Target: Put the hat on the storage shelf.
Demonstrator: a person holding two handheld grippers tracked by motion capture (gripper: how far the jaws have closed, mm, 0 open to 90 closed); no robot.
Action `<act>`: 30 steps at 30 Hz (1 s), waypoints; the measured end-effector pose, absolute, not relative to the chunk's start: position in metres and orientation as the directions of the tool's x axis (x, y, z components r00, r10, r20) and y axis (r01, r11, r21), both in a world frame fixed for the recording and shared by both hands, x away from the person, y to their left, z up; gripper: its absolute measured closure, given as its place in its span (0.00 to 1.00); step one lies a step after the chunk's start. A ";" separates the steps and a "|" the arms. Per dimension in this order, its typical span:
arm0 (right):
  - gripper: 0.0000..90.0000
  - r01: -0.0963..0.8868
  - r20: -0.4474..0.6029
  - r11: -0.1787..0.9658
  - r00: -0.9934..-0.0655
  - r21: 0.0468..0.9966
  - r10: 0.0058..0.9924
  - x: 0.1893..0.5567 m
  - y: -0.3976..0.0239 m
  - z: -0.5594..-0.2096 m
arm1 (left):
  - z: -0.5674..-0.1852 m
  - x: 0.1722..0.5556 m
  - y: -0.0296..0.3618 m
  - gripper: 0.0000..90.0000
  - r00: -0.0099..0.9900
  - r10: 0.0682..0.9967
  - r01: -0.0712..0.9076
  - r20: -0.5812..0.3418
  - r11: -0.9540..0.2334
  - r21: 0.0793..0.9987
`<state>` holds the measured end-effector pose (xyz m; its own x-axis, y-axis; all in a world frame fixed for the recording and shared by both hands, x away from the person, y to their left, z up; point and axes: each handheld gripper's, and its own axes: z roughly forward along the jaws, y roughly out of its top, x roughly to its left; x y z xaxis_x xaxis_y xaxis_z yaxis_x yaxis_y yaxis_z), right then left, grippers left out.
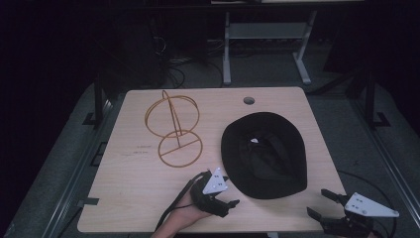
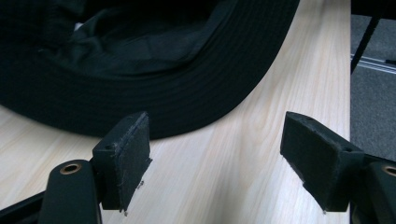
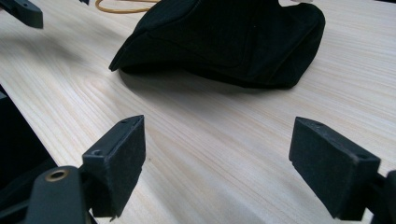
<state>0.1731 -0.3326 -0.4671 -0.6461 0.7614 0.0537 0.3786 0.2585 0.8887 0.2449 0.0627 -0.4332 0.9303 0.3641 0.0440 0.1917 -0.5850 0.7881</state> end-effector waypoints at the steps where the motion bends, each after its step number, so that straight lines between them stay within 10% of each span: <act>1: 0.20 0.379 0.053 0.259 -0.646 0.888 0.761 0.173 -0.333 -0.467 | -0.434 0.245 0.059 0.26 0.933 0.356 0.186 0.048 -0.593 0.783; 30: 0.21 0.376 0.063 0.253 -0.656 0.891 0.753 0.174 -0.332 -0.464 | -0.463 0.246 -0.037 0.26 0.941 0.309 0.112 0.140 -0.671 0.733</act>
<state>0.1740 -0.3323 -0.4644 -0.6556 0.7525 0.0629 0.3762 0.2532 0.8913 0.2460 -0.0373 -0.4630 0.9406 0.3094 0.1400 0.1116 -0.6710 0.7330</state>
